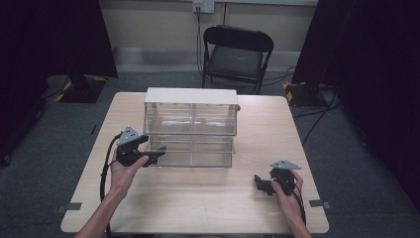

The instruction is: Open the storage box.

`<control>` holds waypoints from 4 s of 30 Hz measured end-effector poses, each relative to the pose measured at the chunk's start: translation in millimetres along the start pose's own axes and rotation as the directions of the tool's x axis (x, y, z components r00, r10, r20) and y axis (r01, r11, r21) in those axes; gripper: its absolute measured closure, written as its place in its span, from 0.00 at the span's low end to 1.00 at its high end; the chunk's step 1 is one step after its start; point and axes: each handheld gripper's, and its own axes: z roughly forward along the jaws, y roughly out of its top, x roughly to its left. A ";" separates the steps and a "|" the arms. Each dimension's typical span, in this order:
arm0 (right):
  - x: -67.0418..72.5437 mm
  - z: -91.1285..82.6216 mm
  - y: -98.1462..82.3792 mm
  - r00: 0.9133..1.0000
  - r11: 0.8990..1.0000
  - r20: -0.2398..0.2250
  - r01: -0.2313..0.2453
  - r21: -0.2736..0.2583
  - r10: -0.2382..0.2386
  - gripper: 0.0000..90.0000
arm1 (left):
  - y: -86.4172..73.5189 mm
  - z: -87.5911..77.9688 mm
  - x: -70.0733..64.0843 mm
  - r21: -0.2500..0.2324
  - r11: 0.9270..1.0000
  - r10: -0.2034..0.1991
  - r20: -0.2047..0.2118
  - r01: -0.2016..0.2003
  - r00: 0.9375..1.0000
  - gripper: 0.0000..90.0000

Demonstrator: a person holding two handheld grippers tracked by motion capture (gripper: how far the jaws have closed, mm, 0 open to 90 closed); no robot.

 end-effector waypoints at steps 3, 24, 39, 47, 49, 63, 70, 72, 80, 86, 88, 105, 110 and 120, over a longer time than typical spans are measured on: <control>0.0 0.0 0.0 1.000 1.000 0.000 0.000 0.000 0.000 0.12 | 0.2 0.5 0.6 0.000 1.000 -0.003 0.008 0.003 1.000 0.16; 0.0 0.0 0.0 1.000 1.000 0.000 0.000 0.000 0.000 0.12 | 4.2 -1.9 2.4 -0.003 1.000 -0.002 0.022 0.002 1.000 0.15; 0.0 0.0 0.0 1.000 1.000 0.000 0.001 0.000 -0.001 0.12 | 7.4 -3.4 2.0 -0.023 1.000 -0.012 0.023 0.012 1.000 0.15; -0.1 0.0 0.0 1.000 1.000 0.000 0.001 0.000 -0.001 0.12 | 9.2 -4.5 2.0 -0.027 1.000 -0.010 0.024 0.011 1.000 0.15; 0.0 0.0 0.0 1.000 1.000 0.000 0.000 0.000 0.000 0.12 | 10.4 -4.6 2.0 -0.027 1.000 -0.005 0.021 0.005 1.000 0.14; 0.0 0.0 0.0 1.000 1.000 0.000 0.000 0.000 0.000 0.12 | 17.3 -3.7 -2.2 -0.036 0.999 0.009 0.035 -0.008 0.999 0.15; 0.0 0.0 0.0 1.000 1.000 0.000 0.000 0.000 0.000 0.12 | 19.6 -5.3 -2.7 -0.034 0.999 0.017 0.033 -0.016 0.999 0.15; 0.0 0.0 0.0 1.000 1.000 0.000 0.000 0.000 0.000 0.12 | 20.0 -5.9 -2.4 -0.036 0.999 0.019 0.033 -0.018 0.999 0.15; 0.0 0.0 0.0 1.000 1.000 0.000 0.000 0.000 0.000 0.12 | 20.3 -5.8 -2.3 -0.036 0.999 0.022 0.032 -0.021 0.999 0.15; -0.1 0.0 0.0 1.000 1.000 0.000 0.002 0.000 -0.002 0.12 | 20.5 -5.9 -2.3 -0.039 0.999 0.019 0.032 -0.018 0.999 0.15; 0.0 0.0 0.0 1.000 1.000 0.000 0.000 0.000 0.000 0.12 | 20.5 -5.7 -2.6 -0.045 0.999 0.019 0.033 -0.018 0.999 0.15; 0.0 0.0 0.0 1.000 1.000 0.000 0.000 0.000 0.000 0.12 | 23.6 -9.2 -2.4 -0.039 0.999 0.026 0.029 -0.025 0.999 0.17; 0.0 0.0 0.0 1.000 1.000 0.000 0.000 0.000 0.000 0.12 | 23.1 -9.4 -2.2 -0.044 0.999 0.022 0.030 -0.020 0.999 0.18; 0.0 0.0 0.0 1.000 1.000 0.000 0.000 0.000 0.000 0.12 | 23.1 -9.7 -1.4 -0.037 0.999 0.015 0.033 -0.014 0.999 0.19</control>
